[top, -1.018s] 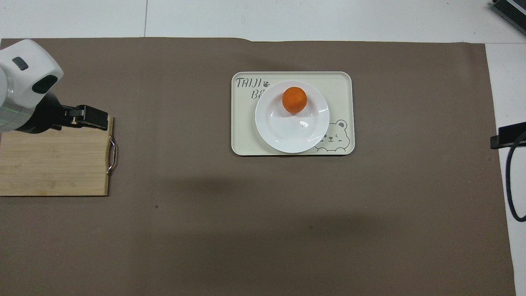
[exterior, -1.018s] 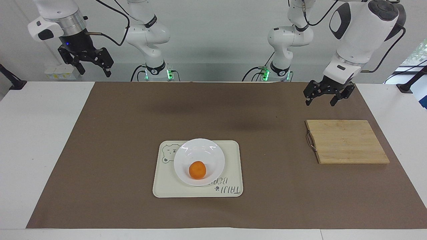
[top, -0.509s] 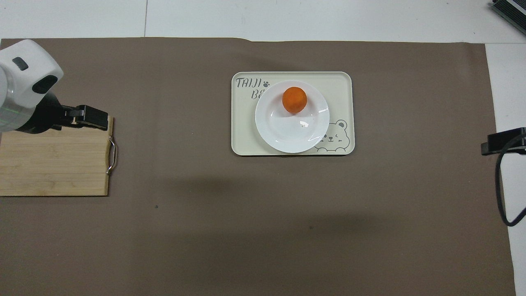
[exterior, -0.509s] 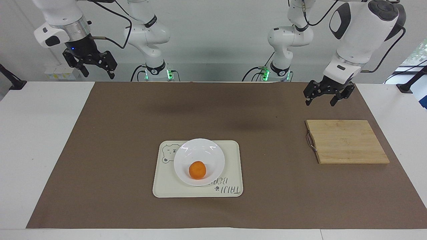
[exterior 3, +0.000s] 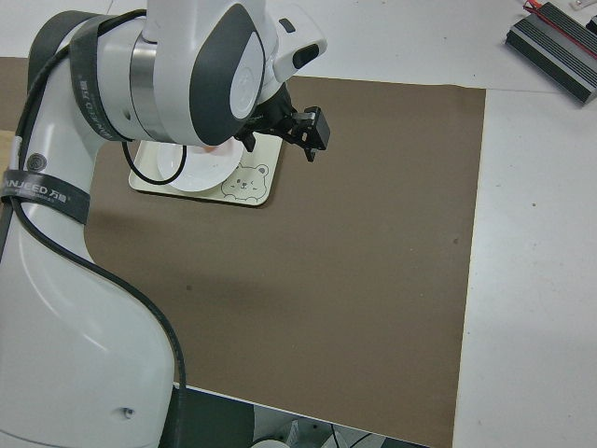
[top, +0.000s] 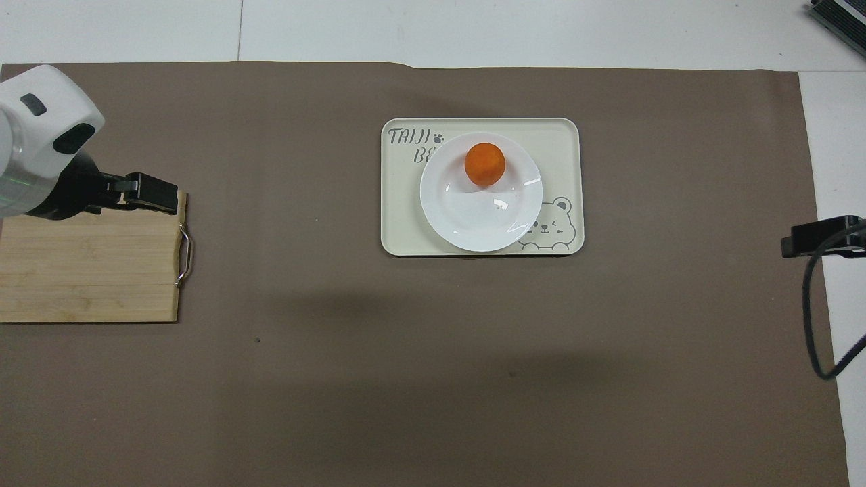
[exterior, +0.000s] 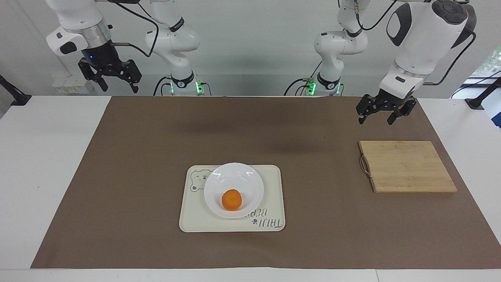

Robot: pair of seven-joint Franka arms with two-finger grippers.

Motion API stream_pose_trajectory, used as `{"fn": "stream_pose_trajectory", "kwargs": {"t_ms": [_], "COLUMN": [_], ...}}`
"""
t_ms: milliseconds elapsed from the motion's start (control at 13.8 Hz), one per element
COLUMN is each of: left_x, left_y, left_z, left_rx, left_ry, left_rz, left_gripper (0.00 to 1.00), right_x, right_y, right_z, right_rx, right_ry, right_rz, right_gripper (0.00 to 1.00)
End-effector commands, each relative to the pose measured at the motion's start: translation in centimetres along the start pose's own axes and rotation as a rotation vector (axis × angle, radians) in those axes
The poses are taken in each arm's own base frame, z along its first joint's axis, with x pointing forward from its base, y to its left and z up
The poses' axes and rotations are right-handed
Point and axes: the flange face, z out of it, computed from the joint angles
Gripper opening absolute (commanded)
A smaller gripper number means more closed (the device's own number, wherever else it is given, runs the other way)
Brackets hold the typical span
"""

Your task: Place orange and plate with both arms

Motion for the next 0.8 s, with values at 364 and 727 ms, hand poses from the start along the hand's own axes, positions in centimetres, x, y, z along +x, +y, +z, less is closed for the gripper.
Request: {"fn": "stream_pose_trajectory", "kwargs": {"t_ms": [364, 727], "left_x": [-0.8, -0.8], "left_y": [-0.3, -0.3], "left_z": [-0.2, -0.2], "left_rx": [-0.006, -0.006], "left_ry": [-0.004, -0.004], "left_rz": [-0.003, -0.003], "left_gripper": [1.00, 1.00], "right_x": [1.2, 0.6], "right_y": [0.7, -0.1], "right_z": [-0.9, -0.6], "right_rx": [-0.032, -0.014], "right_ry": [-0.033, -0.034], "right_rz": [0.001, -0.017], "right_gripper": [1.00, 1.00]}}
